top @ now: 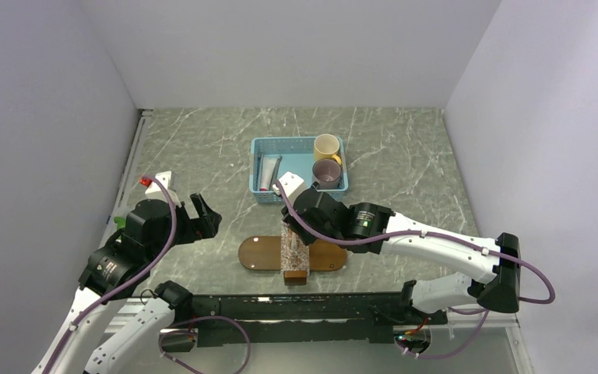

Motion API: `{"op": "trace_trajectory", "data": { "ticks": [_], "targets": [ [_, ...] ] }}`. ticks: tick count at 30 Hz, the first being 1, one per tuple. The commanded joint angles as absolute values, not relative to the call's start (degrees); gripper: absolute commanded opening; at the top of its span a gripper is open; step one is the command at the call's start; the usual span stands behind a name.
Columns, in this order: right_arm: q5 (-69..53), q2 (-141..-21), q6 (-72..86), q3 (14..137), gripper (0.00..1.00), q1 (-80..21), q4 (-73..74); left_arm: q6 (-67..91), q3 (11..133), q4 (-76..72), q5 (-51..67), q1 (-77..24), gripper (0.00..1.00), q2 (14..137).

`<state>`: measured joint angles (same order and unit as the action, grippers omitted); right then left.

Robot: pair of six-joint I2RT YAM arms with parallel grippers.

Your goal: Prepare toiletry sets of a toothbrush and toothpaste on the tray

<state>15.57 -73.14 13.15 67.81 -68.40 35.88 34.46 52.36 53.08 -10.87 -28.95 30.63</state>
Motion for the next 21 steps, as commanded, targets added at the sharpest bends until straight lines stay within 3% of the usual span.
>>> {"op": "trace_trajectory", "data": {
  "ticks": [1, 21],
  "targets": [
    [17.62, -73.16, 13.92, 68.01, 0.0, -68.64, 33.1, 32.98, 52.33, 52.03, -11.8, -28.87, 0.99, 31.22],
    [17.74, -74.01, 14.64, 67.49, 0.0, -68.64, 33.33, 32.33, 51.86, 51.68, -11.7, -28.87, 1.0, 31.3]
  ]
}}
